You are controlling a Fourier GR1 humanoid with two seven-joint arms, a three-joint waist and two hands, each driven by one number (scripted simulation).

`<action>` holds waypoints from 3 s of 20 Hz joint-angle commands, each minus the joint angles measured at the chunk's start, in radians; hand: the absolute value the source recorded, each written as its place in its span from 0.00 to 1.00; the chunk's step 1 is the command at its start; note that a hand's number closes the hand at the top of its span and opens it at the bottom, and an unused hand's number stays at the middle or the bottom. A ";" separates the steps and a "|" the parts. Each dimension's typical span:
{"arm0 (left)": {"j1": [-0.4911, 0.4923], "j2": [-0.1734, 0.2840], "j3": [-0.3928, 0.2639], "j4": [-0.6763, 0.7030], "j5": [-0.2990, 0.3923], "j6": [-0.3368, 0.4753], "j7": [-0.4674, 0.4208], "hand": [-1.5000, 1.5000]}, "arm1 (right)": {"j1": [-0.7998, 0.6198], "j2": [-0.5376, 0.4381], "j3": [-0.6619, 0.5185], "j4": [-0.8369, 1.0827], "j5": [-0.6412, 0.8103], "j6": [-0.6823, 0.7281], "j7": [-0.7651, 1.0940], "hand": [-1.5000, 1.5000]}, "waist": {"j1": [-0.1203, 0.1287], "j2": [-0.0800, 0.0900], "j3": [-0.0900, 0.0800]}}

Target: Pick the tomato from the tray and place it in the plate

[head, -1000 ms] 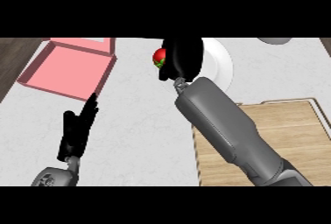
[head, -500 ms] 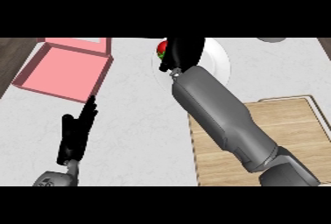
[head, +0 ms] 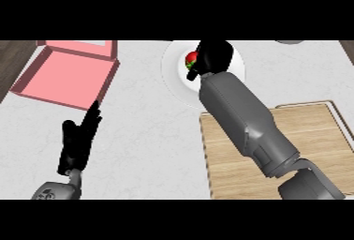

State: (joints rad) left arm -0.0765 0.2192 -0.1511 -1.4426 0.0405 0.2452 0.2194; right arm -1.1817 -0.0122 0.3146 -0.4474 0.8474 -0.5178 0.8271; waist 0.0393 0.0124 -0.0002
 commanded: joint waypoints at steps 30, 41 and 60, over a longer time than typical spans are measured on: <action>0.057 -0.033 0.025 -0.056 -0.031 -0.009 0.030 0.50 | 0.313 -0.005 -0.451 -0.259 -0.610 0.134 -0.897 0.00 | -0.034 -0.012 0.000; 0.062 -0.025 0.064 -0.091 -0.037 -0.058 0.039 0.50 | 0.364 0.012 -0.358 -0.124 -0.706 0.057 -1.131 0.00 | -0.020 -0.010 0.001; 0.008 -0.091 0.100 -0.001 -0.085 -0.057 0.024 0.50 | 0.358 -0.064 -0.351 -0.061 -0.647 -0.007 -1.035 0.00 | -0.037 -0.013 0.000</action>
State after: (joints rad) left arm -0.0508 0.1379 -0.0638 -1.4475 -0.0476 0.1902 0.2167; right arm -0.8518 -0.0423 -0.0605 -0.4561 0.1776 -0.5542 -0.2544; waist 0.0117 0.0027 0.0003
